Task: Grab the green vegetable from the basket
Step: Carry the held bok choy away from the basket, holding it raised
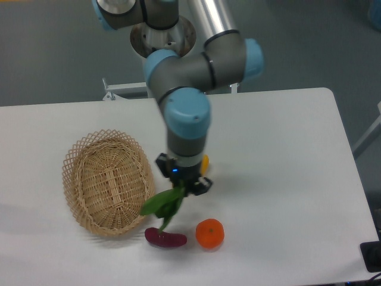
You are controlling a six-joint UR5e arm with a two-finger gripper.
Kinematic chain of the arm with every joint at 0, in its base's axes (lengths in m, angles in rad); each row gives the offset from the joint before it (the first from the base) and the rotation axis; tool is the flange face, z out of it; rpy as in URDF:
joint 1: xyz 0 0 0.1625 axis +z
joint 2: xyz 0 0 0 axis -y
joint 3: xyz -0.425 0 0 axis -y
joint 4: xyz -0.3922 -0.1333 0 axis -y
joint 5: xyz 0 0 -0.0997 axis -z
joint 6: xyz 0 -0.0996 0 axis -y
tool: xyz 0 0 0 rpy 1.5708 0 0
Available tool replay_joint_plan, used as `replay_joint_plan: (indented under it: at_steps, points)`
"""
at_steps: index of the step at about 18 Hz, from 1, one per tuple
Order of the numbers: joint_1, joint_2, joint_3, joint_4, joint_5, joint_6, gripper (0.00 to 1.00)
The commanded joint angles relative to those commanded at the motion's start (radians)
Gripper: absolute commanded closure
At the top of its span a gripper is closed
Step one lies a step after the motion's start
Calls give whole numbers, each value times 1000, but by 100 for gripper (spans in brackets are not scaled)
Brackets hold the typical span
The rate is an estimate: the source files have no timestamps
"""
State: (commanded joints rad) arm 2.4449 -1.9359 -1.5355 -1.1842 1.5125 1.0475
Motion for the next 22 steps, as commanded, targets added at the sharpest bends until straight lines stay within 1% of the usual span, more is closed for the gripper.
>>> replay_joint_plan:
  at_steps: [4,7,9,12,14,18,22]
  points:
    - [87,-12,17,0,6,103,79]
    - [131,-43,38,6,57,181,79]
    - [155,-67,67,2,75,247,79]
    - [192,-89,109,-11,66,259,79]
    - [203,-106,136,-15,63,259,79]
    - [206,-133,170,-18,63,261,78]
    - [206,-146,193,-44,66,259,78]
